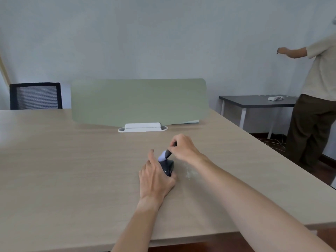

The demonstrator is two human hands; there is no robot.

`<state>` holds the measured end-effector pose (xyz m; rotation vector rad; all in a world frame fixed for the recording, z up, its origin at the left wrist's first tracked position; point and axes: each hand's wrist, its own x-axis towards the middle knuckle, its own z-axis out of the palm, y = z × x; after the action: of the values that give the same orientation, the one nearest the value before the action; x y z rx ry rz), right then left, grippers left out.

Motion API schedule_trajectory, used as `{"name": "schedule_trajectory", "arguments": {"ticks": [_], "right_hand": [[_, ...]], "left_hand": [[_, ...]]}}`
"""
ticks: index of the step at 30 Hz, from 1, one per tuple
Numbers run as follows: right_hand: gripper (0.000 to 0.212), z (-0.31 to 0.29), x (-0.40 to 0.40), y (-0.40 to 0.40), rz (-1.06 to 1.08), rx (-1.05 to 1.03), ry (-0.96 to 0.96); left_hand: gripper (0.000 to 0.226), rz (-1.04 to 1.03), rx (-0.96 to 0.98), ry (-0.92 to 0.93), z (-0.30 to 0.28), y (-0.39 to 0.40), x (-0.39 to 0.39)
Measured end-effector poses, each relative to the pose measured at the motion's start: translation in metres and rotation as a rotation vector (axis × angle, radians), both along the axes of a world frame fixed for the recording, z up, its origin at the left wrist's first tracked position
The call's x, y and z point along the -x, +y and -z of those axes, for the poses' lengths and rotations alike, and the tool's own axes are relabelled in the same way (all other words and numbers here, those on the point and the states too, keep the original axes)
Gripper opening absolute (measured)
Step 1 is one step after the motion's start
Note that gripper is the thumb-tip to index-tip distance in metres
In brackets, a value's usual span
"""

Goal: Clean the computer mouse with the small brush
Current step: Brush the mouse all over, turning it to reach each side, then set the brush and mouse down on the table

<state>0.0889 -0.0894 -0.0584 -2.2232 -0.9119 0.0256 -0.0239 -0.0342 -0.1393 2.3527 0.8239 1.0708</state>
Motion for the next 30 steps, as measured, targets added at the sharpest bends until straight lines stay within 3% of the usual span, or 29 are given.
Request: {"name": "schedule_trajectory", "arguments": {"ticks": [6,8,11,14,21,25,30], "right_hand": [[0.026,-0.005,-0.009,-0.020,0.120,0.160,-0.113],[0.024,-0.009,-0.010,-0.025,0.131,0.139,-0.104],[0.006,-0.009,-0.005,-0.026,0.105,-0.016,0.014],[0.011,-0.002,-0.001,-0.027,0.075,-0.066,0.139],[0.022,0.006,-0.005,-0.040,0.138,-0.084,0.052],[0.019,0.007,-0.002,-0.041,0.097,-0.151,0.139],[0.021,0.014,0.002,-0.044,0.068,-0.020,0.037]], "left_hand": [[0.083,-0.019,-0.011,0.018,-0.001,-0.001,0.001],[0.080,-0.018,-0.001,0.026,0.000,0.000,0.000],[0.075,-0.019,0.010,0.051,0.002,0.001,-0.001],[0.069,-0.010,0.004,0.075,0.003,0.002,-0.002],[0.057,-0.013,-0.039,0.106,0.006,0.002,-0.004],[0.050,0.027,-0.067,0.116,0.007,0.003,-0.004],[0.043,0.059,-0.007,0.135,0.006,0.005,-0.002]]}}
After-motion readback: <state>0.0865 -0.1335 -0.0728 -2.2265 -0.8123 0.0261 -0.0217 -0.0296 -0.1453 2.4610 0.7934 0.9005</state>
